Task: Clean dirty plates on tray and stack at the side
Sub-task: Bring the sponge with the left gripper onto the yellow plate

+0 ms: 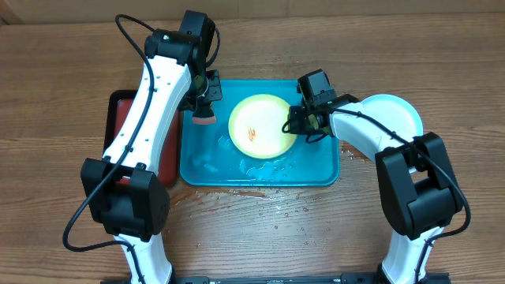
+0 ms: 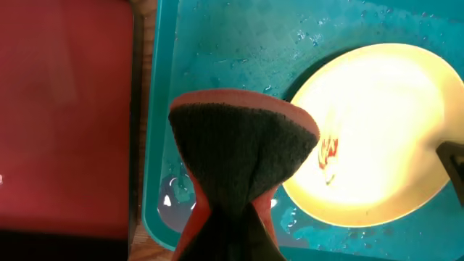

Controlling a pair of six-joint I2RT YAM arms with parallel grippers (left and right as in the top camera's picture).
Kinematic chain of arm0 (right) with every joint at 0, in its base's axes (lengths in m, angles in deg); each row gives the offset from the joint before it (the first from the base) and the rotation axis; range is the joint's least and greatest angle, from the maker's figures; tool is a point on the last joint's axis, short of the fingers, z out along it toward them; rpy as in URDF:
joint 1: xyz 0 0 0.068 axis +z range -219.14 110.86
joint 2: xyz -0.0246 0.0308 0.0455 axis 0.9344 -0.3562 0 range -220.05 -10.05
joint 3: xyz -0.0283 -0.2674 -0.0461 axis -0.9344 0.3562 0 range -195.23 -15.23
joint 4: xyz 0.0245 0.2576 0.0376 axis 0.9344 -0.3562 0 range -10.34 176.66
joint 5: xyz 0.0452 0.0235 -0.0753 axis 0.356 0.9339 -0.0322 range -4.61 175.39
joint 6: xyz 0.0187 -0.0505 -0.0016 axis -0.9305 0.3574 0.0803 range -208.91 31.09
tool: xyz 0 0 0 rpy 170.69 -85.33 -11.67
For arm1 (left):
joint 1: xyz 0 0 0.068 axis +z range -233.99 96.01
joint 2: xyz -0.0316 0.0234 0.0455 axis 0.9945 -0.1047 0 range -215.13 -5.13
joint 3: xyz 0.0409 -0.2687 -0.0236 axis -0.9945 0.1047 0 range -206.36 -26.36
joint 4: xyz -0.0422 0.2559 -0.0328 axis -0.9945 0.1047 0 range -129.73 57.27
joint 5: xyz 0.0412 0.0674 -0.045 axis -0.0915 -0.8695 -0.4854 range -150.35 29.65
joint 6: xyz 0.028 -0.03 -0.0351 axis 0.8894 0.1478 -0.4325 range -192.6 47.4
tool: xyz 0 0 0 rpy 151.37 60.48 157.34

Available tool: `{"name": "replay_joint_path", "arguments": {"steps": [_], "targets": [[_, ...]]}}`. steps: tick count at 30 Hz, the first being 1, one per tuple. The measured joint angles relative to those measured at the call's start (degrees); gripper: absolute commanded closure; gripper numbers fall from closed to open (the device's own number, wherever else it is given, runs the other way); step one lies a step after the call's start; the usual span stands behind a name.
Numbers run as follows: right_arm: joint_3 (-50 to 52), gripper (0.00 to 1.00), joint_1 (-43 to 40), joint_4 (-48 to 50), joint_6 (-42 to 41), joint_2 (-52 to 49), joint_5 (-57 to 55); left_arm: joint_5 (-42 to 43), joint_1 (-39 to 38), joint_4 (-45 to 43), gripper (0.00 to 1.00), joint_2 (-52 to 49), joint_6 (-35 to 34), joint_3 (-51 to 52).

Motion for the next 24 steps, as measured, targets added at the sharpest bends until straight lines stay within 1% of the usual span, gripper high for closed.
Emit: {"name": "replay_joint_path", "arguments": {"steps": [6,10,20,23,24], "targets": [[-0.74,0.96,0.83,-4.48,-8.07,0.02,1.36,0.0,-0.44,-0.02,0.96,-0.28,-0.02,0.0],[-1.01,0.96,2.1,-6.58,-11.21,0.09,1.51,0.02,-2.27,-1.01,0.96,-1.86,0.07,0.0],[-1.2,0.96,3.32,-7.8,-11.93,0.11,3.23,0.79,-7.85,-4.83,0.96,-9.84,5.4,0.0],[-1.14,0.96,3.32,-7.67,-11.87,0.11,3.63,1.49,-8.13,-5.49,0.96,-12.24,8.31,0.0],[-1.14,0.96,3.32,-7.65,-11.91,0.11,3.67,2.23,-8.13,-5.53,0.96,-13.27,10.21,0.0]]}}
